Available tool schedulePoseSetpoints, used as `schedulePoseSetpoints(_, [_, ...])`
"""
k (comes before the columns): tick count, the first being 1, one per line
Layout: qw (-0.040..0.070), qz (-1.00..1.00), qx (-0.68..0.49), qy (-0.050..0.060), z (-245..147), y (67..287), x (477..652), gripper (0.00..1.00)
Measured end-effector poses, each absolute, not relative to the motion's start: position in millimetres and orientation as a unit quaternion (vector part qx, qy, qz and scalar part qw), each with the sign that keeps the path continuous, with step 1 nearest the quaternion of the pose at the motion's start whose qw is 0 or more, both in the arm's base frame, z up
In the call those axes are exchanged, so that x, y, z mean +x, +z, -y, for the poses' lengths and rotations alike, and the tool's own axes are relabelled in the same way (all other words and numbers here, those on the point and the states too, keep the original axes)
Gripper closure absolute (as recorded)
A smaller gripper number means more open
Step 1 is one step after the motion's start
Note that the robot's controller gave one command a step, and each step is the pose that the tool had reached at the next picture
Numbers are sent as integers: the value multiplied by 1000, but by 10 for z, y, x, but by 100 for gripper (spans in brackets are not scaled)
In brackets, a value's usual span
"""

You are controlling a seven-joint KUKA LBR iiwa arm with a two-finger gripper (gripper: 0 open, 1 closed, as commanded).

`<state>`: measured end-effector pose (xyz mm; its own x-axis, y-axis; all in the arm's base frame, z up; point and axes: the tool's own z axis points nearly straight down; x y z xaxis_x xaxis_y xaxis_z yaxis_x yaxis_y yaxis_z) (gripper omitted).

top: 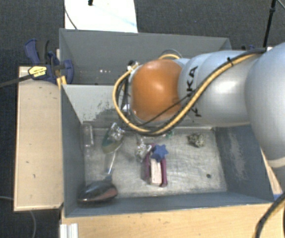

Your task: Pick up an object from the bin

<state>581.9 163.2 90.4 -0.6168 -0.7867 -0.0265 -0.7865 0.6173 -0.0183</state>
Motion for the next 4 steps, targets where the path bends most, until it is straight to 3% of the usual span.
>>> schedulePoseSetpoints(1, [-2,-828,-560,-7,-2431,741,5771,0])
schedulePoseSetpoints(2, [2,-829,-559,-2,-2491,735,5754,100])
schedulePoseSetpoints(3, [4,-832,-554,-1,-2487,847,5773,100])
schedulePoseSetpoints(4, [5,-835,-550,0,-2498,1452,5795,100])
